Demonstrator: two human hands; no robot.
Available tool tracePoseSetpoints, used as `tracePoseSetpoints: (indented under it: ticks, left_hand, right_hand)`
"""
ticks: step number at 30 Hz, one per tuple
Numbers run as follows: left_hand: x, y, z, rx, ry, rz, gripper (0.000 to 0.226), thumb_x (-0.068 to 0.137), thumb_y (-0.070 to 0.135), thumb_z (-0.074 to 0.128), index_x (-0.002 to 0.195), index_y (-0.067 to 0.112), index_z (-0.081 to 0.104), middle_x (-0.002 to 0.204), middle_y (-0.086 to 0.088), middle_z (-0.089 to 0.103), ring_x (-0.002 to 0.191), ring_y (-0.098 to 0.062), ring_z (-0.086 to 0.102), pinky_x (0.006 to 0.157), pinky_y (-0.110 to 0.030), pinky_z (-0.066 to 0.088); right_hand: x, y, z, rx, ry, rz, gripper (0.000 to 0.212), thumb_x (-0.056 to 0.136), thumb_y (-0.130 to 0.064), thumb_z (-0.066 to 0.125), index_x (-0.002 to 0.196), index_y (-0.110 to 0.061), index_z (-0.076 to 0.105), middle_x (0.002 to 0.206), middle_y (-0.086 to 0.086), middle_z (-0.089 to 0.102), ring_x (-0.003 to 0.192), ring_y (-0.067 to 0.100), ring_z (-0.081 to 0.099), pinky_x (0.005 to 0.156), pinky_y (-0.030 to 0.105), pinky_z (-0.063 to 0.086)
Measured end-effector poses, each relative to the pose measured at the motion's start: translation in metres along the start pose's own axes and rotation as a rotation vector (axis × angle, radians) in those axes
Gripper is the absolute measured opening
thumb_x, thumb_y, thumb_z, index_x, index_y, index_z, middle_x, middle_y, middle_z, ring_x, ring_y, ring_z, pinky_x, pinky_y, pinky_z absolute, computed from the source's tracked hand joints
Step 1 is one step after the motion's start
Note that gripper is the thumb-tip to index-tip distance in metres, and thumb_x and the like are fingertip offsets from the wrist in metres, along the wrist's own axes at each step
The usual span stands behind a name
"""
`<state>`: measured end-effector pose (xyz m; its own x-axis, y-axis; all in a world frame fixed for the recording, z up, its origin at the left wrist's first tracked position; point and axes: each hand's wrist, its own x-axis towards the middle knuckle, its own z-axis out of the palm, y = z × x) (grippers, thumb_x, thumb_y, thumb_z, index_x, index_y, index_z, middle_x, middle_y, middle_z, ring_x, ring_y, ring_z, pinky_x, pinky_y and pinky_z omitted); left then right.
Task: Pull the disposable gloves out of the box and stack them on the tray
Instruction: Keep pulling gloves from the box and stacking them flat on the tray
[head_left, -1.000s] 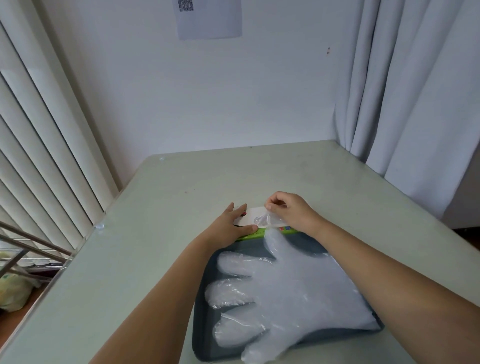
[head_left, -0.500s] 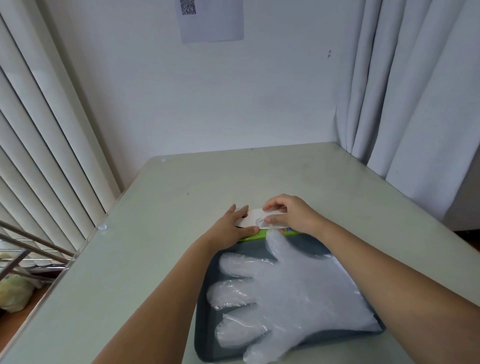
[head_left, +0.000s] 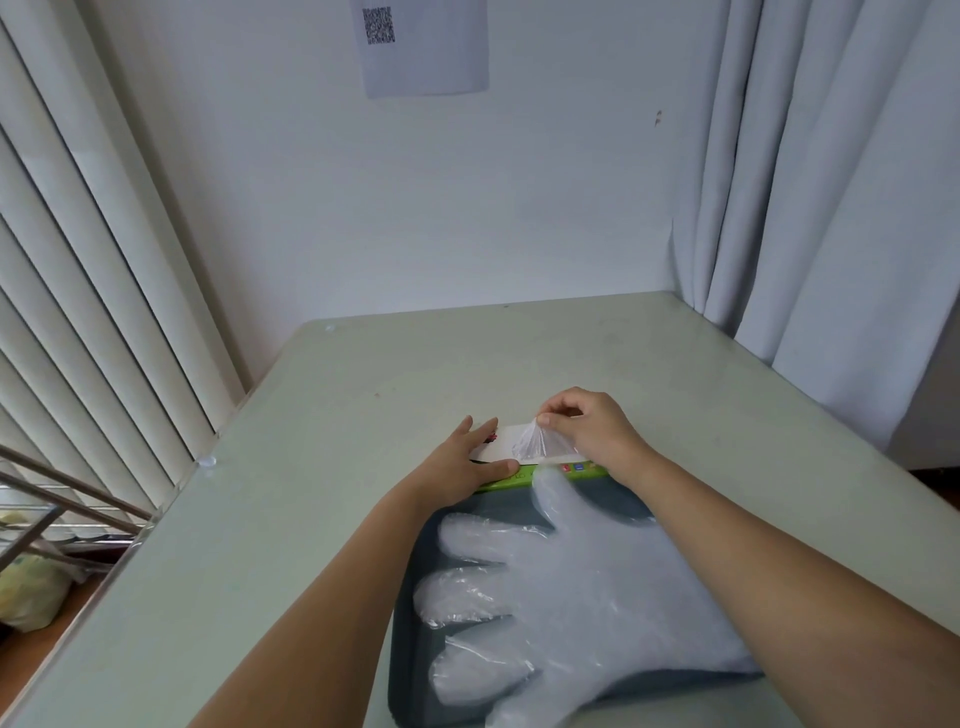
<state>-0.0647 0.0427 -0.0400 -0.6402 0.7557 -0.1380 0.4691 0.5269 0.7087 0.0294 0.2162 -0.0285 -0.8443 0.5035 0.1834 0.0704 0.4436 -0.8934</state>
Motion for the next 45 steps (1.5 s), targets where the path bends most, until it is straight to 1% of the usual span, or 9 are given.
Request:
tracePoseSetpoints:
  ticks: [11, 16, 21, 30, 35, 38, 40, 42, 45]
  left_hand:
    - [0.001, -0.004, 0.001, -0.035, 0.009, 0.005, 0.075, 0.089, 0.042, 0.065, 0.152, 0.032, 0.025, 0.162, 0.004, 0.004, 0.148, -0.014, 0.013, 0.115, -0.028, 0.014]
    - [0.0, -0.001, 0.0, -0.017, 0.007, 0.003, 0.075, 0.089, 0.042, 0.064, 0.152, 0.031, 0.024, 0.162, 0.002, 0.002, 0.147, -0.017, 0.016, 0.116, -0.03, 0.015]
    - [-0.002, 0.003, 0.002, -0.016, 0.005, 0.008, 0.073, 0.091, 0.04, 0.063, 0.151, 0.035, 0.022, 0.162, -0.001, -0.002, 0.148, -0.019, 0.013, 0.116, -0.03, 0.014]
    - [-0.003, 0.005, 0.002, 0.01, -0.004, -0.018, 0.071, 0.09, 0.042, 0.063, 0.15, 0.036, 0.026, 0.162, -0.003, -0.002, 0.148, -0.021, 0.016, 0.116, -0.031, 0.016]
    - [-0.009, 0.02, -0.008, 0.058, -0.046, -0.068, 0.07, 0.094, 0.041, 0.057, 0.153, 0.027, 0.021, 0.16, 0.001, 0.019, 0.149, -0.016, 0.009, 0.116, -0.032, 0.012]
    - [-0.02, 0.037, -0.02, -0.297, 0.121, -0.052, 0.064, 0.094, 0.046, 0.054, 0.149, 0.022, 0.033, 0.159, 0.002, 0.02, 0.138, -0.012, 0.032, 0.112, -0.028, 0.02]
    - [-0.031, 0.048, -0.029, -0.597, 0.253, 0.021, 0.072, 0.088, 0.062, 0.042, 0.148, 0.023, 0.037, 0.157, 0.007, 0.026, 0.14, -0.015, 0.031, 0.115, -0.033, 0.02]
    - [-0.043, 0.058, -0.035, -0.749, 0.214, 0.121, 0.077, 0.082, 0.07, 0.029, 0.141, 0.023, 0.045, 0.15, 0.008, 0.038, 0.138, -0.016, 0.037, 0.114, -0.032, 0.023]
    - [-0.069, 0.075, -0.037, -0.807, 0.098, 0.232, 0.07, 0.077, 0.066, 0.034, 0.12, 0.019, 0.062, 0.131, 0.005, 0.06, 0.124, -0.012, 0.054, 0.109, -0.03, 0.033]
  right_hand:
    - [0.012, 0.01, -0.024, 0.762, 0.4, 0.33, 0.013, 0.091, -0.001, 0.057, 0.079, 0.001, 0.063, 0.089, 0.016, 0.065, 0.089, 0.026, 0.062, 0.094, 0.039, 0.051]
    - [0.006, 0.006, -0.031, 0.483, 0.18, 0.263, 0.032, 0.082, -0.031, 0.074, 0.1, -0.005, 0.068, 0.105, 0.016, 0.07, 0.098, 0.028, 0.067, 0.096, 0.036, 0.051]
    - [-0.003, -0.01, -0.026, 0.221, 0.119, 0.137, 0.005, 0.086, -0.015, 0.07, 0.085, -0.01, 0.071, 0.086, 0.005, 0.07, 0.081, 0.017, 0.063, 0.082, 0.032, 0.05]
    - [-0.009, -0.058, -0.039, 0.554, 0.173, 0.017, 0.006, 0.085, -0.018, 0.07, 0.088, -0.015, 0.075, 0.088, 0.002, 0.074, 0.087, 0.014, 0.065, 0.088, 0.029, 0.052]
    - [-0.021, -0.097, -0.065, 0.82, 0.035, 0.001, 0.014, 0.093, -0.014, 0.057, 0.091, -0.008, 0.069, 0.086, 0.002, 0.072, 0.08, 0.012, 0.068, 0.077, 0.023, 0.053]
    - [-0.038, -0.104, -0.076, 0.853, -0.011, 0.05, 0.016, 0.094, -0.015, 0.055, 0.093, -0.007, 0.069, 0.087, 0.004, 0.073, 0.078, 0.012, 0.069, 0.078, 0.026, 0.053]
    - [-0.05, -0.104, -0.083, 0.883, -0.022, 0.086, 0.016, 0.094, -0.014, 0.055, 0.095, -0.007, 0.069, 0.089, 0.005, 0.072, 0.078, 0.013, 0.069, 0.079, 0.027, 0.054]
    - [-0.06, -0.103, -0.088, 0.94, -0.035, 0.139, 0.016, 0.094, -0.015, 0.054, 0.094, -0.007, 0.068, 0.087, 0.005, 0.071, 0.076, 0.014, 0.068, 0.079, 0.027, 0.054]
    - [-0.076, -0.104, -0.093, 1.034, -0.053, 0.212, 0.016, 0.095, -0.015, 0.053, 0.096, -0.008, 0.066, 0.083, 0.004, 0.07, 0.078, 0.016, 0.066, 0.082, 0.029, 0.051]
